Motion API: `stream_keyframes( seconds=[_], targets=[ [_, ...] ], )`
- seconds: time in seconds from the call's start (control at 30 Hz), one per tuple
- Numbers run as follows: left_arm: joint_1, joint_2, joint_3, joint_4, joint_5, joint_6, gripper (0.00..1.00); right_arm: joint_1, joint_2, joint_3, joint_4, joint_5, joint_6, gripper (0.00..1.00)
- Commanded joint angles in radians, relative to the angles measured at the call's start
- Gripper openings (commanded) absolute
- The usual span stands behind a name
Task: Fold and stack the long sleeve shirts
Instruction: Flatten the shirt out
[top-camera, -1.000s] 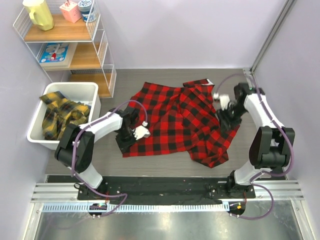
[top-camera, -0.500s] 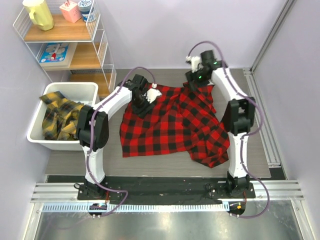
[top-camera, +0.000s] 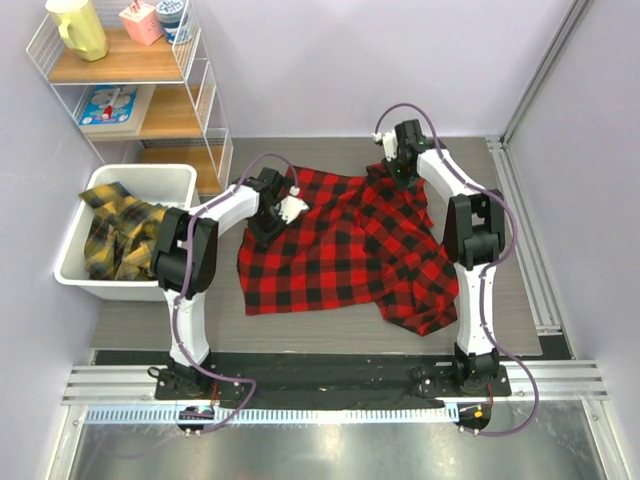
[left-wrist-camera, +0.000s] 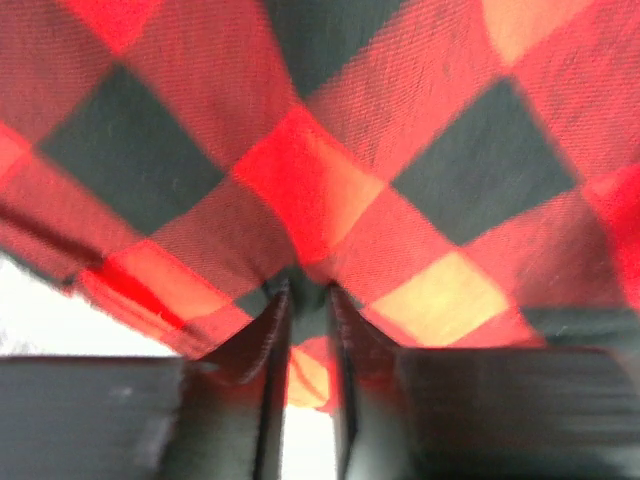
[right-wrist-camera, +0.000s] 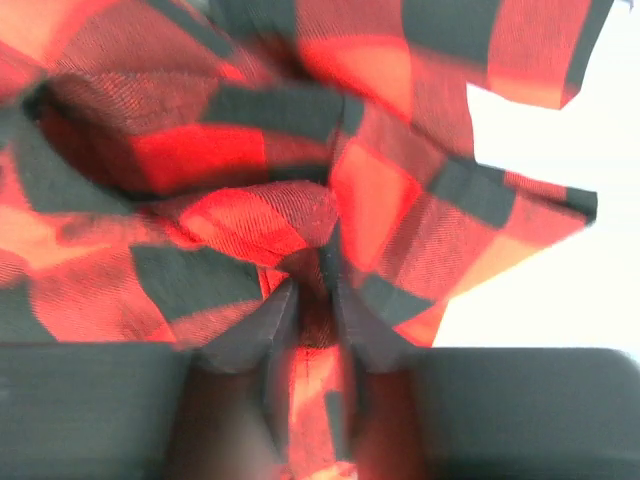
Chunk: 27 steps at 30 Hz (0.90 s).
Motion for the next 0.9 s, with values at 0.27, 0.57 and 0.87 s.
stream_keyframes(
  seconds=[0.27,0.57,0.87],
  targets=[
    [0.034,-0.25,-0.296,-0.073,0.04,0.062,0.0,-0.106,-0.437,-0.403,-0.128,-0.197,-0.086,0.01],
    [0.029,-0.435,-0.462,-0.213,0.111,0.176,0.0,-0.116,-0.709,-0.779,-0.443,-0.294,-0.219,0.01],
    [0.048,-0.438,-0.356,-0.316,0.196,0.249,0.02,-0.298,-0.324,-0.111,-0.595,-0.451,-0.132,0.69]
  ],
)
